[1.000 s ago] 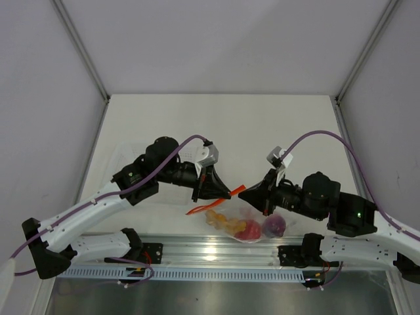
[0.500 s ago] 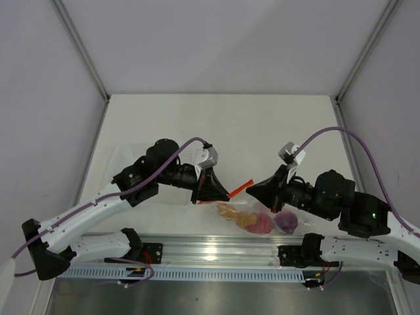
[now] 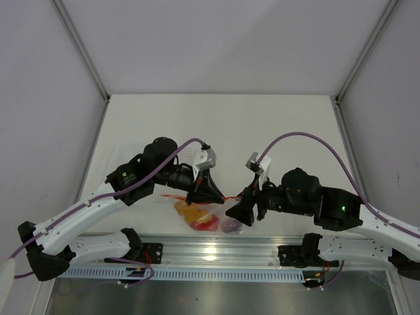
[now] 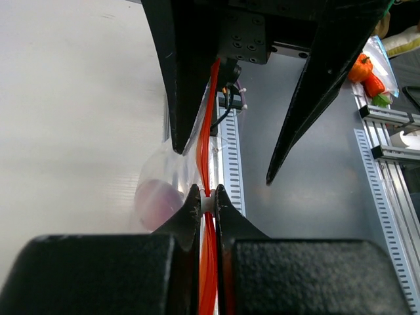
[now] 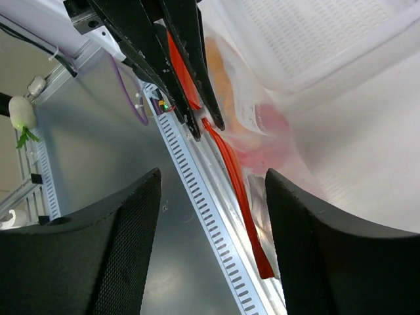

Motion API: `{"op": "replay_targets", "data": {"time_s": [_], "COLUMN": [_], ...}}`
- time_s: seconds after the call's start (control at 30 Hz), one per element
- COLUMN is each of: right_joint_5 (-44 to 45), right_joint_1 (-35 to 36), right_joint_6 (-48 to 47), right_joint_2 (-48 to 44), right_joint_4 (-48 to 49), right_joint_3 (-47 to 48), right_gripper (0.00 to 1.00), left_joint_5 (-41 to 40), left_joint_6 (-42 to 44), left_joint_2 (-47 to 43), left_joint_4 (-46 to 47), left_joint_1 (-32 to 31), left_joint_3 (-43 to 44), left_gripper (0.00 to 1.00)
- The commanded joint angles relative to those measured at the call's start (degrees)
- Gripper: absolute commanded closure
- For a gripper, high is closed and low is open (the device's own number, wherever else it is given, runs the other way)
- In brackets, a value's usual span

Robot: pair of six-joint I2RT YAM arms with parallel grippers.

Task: Place the food in the zip-top bag and seal the zipper
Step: Zip the zipper food storage bag at the center of the board.

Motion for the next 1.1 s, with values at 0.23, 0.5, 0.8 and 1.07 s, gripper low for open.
{"op": "replay_targets", "data": {"time_s": [0.23,0.5,0.8,1.07], "right_joint_5": [-5.6,-7.1,-11.4,-16.3], "right_joint_1": [-0.8,-1.6,-4.9,-5.4], "right_joint_6": [-3.8,-7.8,-9.6,-10.0], "right_joint_2": [3.7,10.2,12.3,14.0], "right_joint_4": [-1.8,-6.6,-11.1,-11.4], "right_joint_3": [4.2,9.9,12.2,12.2], "right_gripper": [0.38,0.46,0.57,0.62], "left_joint_5": [3.1,3.7,3.8,3.4], "left_joint_6": [3.2,3.4,3.5,3.7], "left_joint_2": [-0.8,-0.2,-0.2,0.1], "left_joint_4": [-2.9,-3.6,-3.7,-3.7], "left_joint_1": [0.4,0.4,0.4,0.4], "left_joint_3": [2.1,1.9,1.6,1.6], "left_gripper": [0.99,0.99,1.00,0.99]}}
